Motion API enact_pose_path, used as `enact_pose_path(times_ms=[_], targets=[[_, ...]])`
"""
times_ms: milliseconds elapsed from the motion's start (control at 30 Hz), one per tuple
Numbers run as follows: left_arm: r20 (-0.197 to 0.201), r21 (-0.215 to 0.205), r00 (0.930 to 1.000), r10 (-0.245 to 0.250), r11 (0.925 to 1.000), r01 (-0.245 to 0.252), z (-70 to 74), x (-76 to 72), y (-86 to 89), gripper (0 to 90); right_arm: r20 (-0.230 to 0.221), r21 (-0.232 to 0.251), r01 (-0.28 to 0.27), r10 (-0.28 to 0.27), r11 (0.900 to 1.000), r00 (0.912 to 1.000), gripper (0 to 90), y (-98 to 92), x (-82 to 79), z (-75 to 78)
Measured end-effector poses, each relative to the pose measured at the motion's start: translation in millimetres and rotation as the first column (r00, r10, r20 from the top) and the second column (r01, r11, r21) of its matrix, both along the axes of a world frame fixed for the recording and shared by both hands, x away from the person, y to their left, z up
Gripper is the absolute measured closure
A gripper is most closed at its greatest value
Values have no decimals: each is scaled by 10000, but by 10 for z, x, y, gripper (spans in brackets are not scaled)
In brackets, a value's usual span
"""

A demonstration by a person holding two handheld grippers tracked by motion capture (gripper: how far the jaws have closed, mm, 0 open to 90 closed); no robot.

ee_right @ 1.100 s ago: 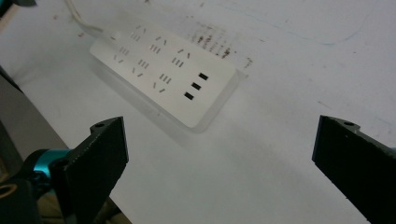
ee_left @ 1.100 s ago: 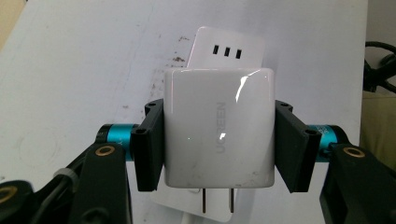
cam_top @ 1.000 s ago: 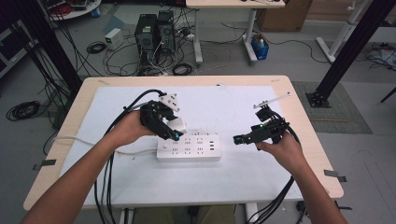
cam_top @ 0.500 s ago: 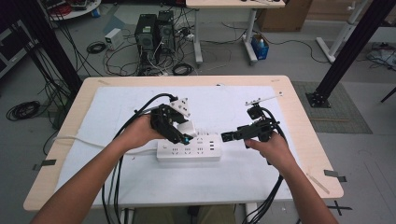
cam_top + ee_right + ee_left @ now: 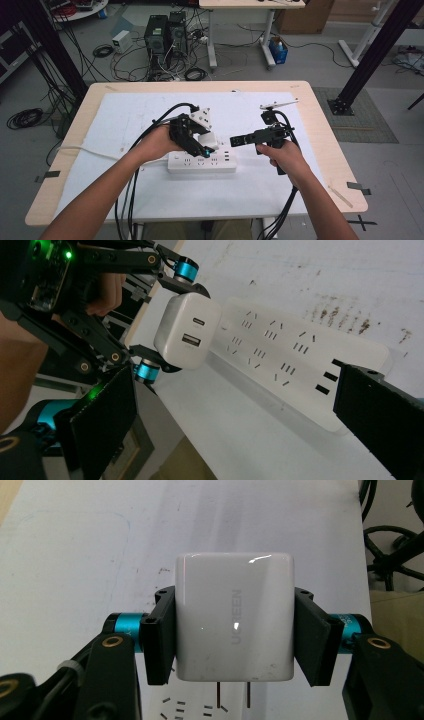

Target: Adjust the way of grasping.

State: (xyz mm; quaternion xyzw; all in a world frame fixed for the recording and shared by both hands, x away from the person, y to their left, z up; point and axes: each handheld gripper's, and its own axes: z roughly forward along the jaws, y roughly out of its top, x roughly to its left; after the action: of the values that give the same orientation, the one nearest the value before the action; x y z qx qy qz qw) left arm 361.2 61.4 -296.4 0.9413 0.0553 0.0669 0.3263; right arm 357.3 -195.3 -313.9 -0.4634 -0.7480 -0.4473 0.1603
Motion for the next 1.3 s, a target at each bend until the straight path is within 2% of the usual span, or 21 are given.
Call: enact_pose_path(times_ms=[67, 200, 300, 600, 800, 900, 1000, 1233, 1300], targets=[[56, 98, 9999, -86, 9999, 85, 10, 4, -2, 426, -74, 183, 64, -63, 9998, 10000, 33, -13, 5, -6], [59, 22, 9999, -113, 9999, 113, 15, -2, -24, 426, -417, 530, 200, -178, 9984, 9990, 33, -28, 17, -30], [69, 7, 9998, -171, 9999, 171, 17, -8, -41, 426, -733, 634, 212, -165, 9978, 9972, 33, -22, 21, -48], [142, -14, 9989, -436, 9990, 436, 23, -38, -96, 425, -1247, 1008, 210, -83, 9947, 9922, 39, 24, 40, -102], [287, -22, 9969, -727, 9973, 728, 32, -69, -187, 426, -1677, 1256, 90, 123, 9920, 9858, 48, 100, 50, -162], [277, -91, 9966, -779, 9969, 782, 33, -80, -234, 426, -1831, 1446, 61, 207, 9895, 9829, 67, 130, 51, -191], [287, -111, 9963, -804, 9967, 807, 38, -85, -266, 425, -1861, 1774, 49, 287, 9841, 9821, 145, 140, 51, -214], [338, -95, 9950, -939, 9955, 942, 42, -104, -311, 425, -1961, 1989, 28, 370, 9800, 9799, 174, 152, 52, -237], [371, -82, 9949, -941, 9955, 944, 43, -121, -329, 426, -2019, 2111, -65, 501, 9774, 9781, 251, 158, 49, -241]])
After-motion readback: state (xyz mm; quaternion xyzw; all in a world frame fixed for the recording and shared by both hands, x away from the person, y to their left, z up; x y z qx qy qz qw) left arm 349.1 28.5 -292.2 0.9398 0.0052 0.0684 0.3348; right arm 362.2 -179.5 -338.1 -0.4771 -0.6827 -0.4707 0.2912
